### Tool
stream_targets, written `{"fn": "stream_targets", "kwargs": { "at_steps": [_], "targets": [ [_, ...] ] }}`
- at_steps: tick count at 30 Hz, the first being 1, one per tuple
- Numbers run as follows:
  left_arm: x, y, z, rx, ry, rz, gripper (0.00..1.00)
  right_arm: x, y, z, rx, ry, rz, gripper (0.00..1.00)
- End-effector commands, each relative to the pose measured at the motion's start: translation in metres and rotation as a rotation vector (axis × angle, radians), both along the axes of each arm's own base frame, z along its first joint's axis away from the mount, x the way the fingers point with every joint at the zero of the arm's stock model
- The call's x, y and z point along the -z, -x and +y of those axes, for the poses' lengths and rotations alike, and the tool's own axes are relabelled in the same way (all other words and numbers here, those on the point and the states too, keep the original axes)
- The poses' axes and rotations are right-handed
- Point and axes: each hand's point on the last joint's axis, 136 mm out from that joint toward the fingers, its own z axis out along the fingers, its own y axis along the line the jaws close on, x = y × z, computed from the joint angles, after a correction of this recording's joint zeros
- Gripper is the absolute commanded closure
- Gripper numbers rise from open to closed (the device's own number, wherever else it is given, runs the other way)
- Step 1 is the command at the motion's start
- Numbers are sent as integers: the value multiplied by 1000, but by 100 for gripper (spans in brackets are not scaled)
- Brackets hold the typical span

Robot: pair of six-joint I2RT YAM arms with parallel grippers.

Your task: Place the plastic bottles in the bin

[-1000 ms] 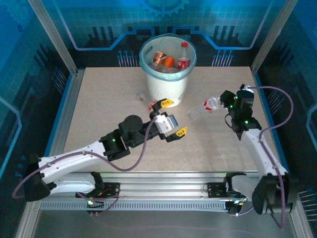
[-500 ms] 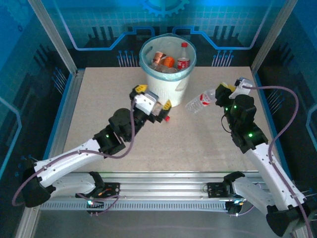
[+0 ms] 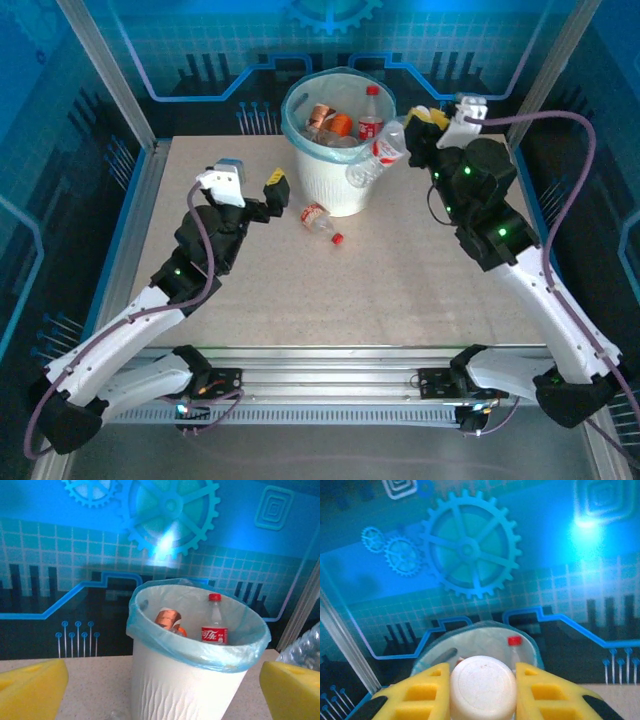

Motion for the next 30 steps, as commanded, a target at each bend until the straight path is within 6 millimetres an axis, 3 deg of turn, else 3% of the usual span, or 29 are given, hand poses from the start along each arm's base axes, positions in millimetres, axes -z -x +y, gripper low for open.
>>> {"fn": "stream_targets", "kwargs": {
  "at_steps": [1, 7, 11, 17, 21, 30],
  "targets": [
    [10, -1, 5, -7, 18, 38, 1, -47, 4, 9, -6, 38, -112, 87],
    [14, -4, 9, -16, 15, 59, 1, -67, -33, 30, 25, 154, -131, 87],
    [13, -5, 7, -1, -5, 87, 1, -53, -74, 44, 24, 217, -33, 86],
    [18, -3, 5, 21, 1, 121, 1, -2, -125, 71, -140, 148, 174, 83],
    [26, 0, 5, 28, -3, 149, 1, 36, -147, 82, -196, 161, 295, 80],
    [30, -2, 6, 15, -3, 170, 1, 129, -195, 72, -257, 31, 544, 76]
  ]
}}
